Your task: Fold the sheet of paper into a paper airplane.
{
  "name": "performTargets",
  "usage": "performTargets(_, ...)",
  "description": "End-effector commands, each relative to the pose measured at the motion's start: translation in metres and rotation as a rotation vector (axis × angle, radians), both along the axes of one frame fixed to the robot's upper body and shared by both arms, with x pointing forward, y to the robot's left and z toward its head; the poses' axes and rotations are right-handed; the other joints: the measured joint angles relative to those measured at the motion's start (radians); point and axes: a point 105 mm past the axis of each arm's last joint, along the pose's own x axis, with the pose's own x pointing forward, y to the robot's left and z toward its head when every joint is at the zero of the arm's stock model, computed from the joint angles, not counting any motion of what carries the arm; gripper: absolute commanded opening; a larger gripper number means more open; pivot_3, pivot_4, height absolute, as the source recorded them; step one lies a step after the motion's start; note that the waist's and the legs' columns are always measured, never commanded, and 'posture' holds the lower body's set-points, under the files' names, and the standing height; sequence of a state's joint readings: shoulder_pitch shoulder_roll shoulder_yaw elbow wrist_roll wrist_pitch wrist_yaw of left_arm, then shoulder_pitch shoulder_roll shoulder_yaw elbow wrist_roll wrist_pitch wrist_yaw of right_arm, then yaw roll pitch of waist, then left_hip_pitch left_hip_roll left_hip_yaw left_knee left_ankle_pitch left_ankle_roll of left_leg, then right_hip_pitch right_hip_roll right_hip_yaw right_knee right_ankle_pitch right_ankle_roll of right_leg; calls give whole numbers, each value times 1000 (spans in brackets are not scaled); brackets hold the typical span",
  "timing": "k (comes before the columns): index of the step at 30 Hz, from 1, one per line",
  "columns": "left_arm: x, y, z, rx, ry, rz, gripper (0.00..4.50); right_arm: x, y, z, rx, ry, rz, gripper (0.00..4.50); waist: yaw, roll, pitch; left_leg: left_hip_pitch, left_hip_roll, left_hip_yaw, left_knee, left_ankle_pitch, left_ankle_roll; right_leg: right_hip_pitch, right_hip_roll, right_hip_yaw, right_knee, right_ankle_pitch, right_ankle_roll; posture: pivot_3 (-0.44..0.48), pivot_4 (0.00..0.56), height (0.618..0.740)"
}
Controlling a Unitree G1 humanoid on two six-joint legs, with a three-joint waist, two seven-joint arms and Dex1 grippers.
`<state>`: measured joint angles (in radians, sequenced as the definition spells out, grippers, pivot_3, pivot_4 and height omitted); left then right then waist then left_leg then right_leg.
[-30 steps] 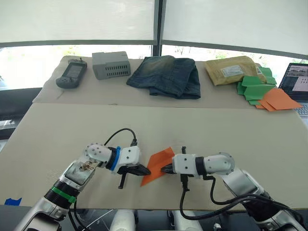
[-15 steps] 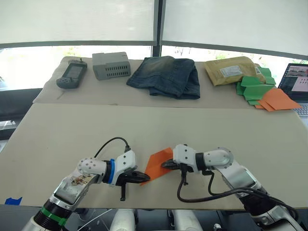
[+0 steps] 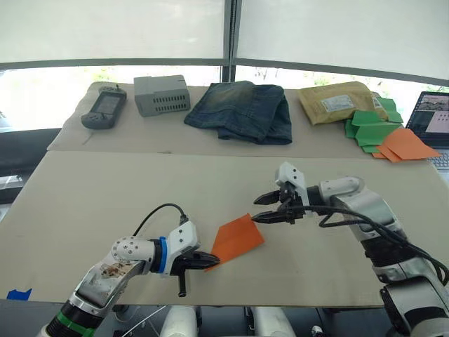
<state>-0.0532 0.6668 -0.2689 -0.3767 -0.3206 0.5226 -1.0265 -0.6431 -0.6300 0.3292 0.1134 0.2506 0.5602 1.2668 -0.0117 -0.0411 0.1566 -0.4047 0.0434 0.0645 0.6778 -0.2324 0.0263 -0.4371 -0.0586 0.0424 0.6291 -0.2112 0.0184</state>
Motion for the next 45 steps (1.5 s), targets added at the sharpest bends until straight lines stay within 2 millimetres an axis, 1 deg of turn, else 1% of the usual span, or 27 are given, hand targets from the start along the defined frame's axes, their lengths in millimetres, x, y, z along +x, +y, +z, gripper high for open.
performTargets(1, -4, 0, -12, 24, 44, 13, 0, -1, 3, -3, -13, 57, 72, 2979, 4, 0, 0, 0, 0, 0, 0, 0, 0, 0, 0, 0, 0, 0, 0, 0, 150, 722)
performTargets(7, -3, -1, -12, 23, 38, 15, 0, 6, 8, -3, 23, 131, 82, 2979, 5, 0, 0, -1, -1, 0, 0, 0, 0, 0, -1, 0, 0, 2, 1, 0, 150, 722)
performTargets(9, -2, -1, -12, 23, 36, 15, 0, 7, 12, 1, 57, 144, 87, 2979, 5, 0, 0, -1, -1, 0, 0, 0, 0, 0, 0, 0, 0, 2, 1, 0, 150, 722)
performTargets(11, -2, -1, -12, 24, 35, 14, 0, 5, 13, 4, 65, 149, 111, 2460, 6, 0, 0, -1, 0, 0, 0, 0, 0, 0, 0, 0, 0, 2, 1, 0, 150, 722)
performTargets(12, -3, -2, -12, 26, 32, 9, 0, 3, 11, 4, 46, 117, 136, 2143, 7, 1, 0, -1, 0, 0, 0, 0, 0, 0, 0, 0, 0, 2, 1, 0, 150, 722)
performTargets(15, -4, -4, -12, 26, 29, -5, 0, -2, 9, 5, 36, 77, 183, 1133, 7, 1, 0, -1, -1, 0, 0, 0, 0, 0, -1, 0, 0, 3, 3, 0, 150, 722)
performTargets(16, -4, -4, -12, 24, 30, -5, 0, -5, 8, 7, 38, 57, 205, 733, 7, 1, 0, -1, -1, 0, 0, 0, 0, 0, -1, 0, 0, 3, 3, 0, 150, 722)
performTargets(18, -3, -4, -12, 23, 30, -3, 0, -12, 6, 7, 13, -1, 259, 84, 8, 1, 0, -1, -1, 0, 0, 0, 0, 0, -1, 0, -1, 3, 3, 0, 150, 722)
performTargets(21, -2, -3, -10, 25, 28, -4, 0, -18, 4, 9, 8, -81, 312, 33, 9, 1, 0, -1, -1, 0, 0, 0, 0, 0, 0, 0, -1, 3, 4, 0, 150, 722)
performTargets(24, -2, -2, -9, 29, 27, -12, 0, -28, 1, 7, -30, -187, 360, 33, 11, 1, 0, -1, -1, 0, 0, 0, 0, 0, 0, -1, 0, 2, 4, 0, 150, 722)
performTargets(25, -2, -2, -9, 31, 25, -16, 0, -31, -2, 3, -65, -223, 380, 33, 11, 1, 0, -1, -1, 0, 0, 0, 0, 0, 0, -1, 0, 2, 4, 0, 150, 722)
performTargets(31, -3, -2, -9, 32, 25, -24, 0, -46, 0, -9, -75, -521, 453, 33, 11, 1, 0, -1, 0, 1, 0, 0, 0, -1, 0, 0, 0, 2, 3, 0, 150, 722)
performTargets(34, -1, 0, -9, 39, 21, -26, 0, -47, -2, -10, -62, -698, 474, 33, 9, 1, 0, 0, 0, 1, 0, 0, 0, 0, 0, 0, 0, 0, 1, 0, 150, 722)
performTargets(36, 0, 1, -10, 43, 18, -29, 0, -46, -4, -12, -67, -778, 479, 33, 6, 1, 0, 1, 0, 1, 0, 0, 0, 0, 0, 0, 0, 0, 1, 0, 150, 722)
performTargets(40, 1, 2, -9, 47, 16, -32, 0, -46, -10, -22, -80, -874, 483, 33, 2, 1, 0, 2, 0, 2, 0, 0, 0, 1, 0, 0, 0, 1, 1, 0, 150, 722)
performTargets(41, 2, 3, -9, 49, 12, -29, 0, -47, -13, -28, -96, -894, 496, 33, 1, 1, 0, 2, 0, 1, 0, 0, 0, 1, 0, 0, 0, 0, 1, 0, 150, 722)
performTargets(45, 5, 5, -8, 55, 7, -27, 0, -52, -20, -39, -84, -883, 492, 33, 0, 1, 0, 2, 0, 2, 0, 0, 0, 1, 0, 1, 0, 1, 0, 0, 150, 722)
